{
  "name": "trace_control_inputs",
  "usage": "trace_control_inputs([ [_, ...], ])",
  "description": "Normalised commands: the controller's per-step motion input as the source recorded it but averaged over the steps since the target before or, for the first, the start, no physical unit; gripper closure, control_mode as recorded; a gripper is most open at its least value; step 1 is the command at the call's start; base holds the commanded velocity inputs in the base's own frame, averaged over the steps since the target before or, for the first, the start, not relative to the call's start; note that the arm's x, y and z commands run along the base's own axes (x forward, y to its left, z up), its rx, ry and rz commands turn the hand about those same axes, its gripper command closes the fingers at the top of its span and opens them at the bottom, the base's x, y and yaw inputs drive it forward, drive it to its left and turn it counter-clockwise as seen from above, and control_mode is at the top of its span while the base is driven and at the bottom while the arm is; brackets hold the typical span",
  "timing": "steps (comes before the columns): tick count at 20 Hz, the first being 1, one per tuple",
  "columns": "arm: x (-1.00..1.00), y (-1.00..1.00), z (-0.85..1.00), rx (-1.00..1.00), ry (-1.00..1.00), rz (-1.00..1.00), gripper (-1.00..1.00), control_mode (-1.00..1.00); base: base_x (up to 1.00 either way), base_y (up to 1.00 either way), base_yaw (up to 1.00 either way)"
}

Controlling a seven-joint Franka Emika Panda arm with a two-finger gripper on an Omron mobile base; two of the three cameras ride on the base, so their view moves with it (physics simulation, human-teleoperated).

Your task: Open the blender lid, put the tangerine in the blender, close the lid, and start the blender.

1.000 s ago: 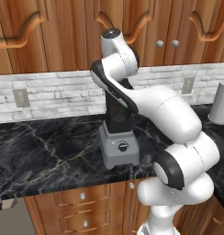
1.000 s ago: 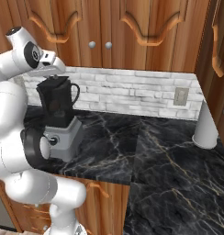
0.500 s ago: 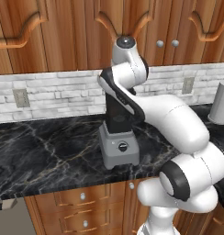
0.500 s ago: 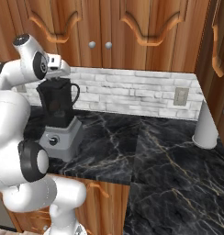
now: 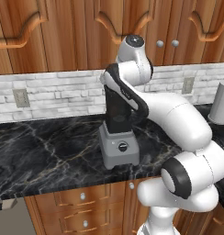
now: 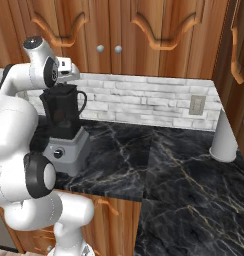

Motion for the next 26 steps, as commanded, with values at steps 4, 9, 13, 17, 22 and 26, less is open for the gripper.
trace_control_inputs([
  [4, 0.0, -0.1, -0.26, 0.0, 0.0, 0.06, 1.0, -1.0, 0.0, 0.0, 0.0],
  [9, 0.0, 0.0, -0.42, -0.02, -0.03, 0.0, 1.0, -1.0, 0.0, 0.0, 0.0],
  [13, 0.08, 0.0, -0.28, -0.04, 0.0, -0.02, 1.0, -1.0, 0.0, 0.0, 0.0],
  [17, 0.0, 0.05, -0.21, -0.01, 0.0, -0.13, 1.0, -1.0, 0.0, 0.0, 0.0],
  [22, 0.08, 0.0, -0.14, 0.0, 0.0, -0.1, 1.0, -1.0, 0.0, 0.0, 0.0],
  [26, 0.11, 0.0, -0.16, 0.0, 0.0, -0.03, -1.0, -1.0, 0.0, 0.0, 0.0],
])
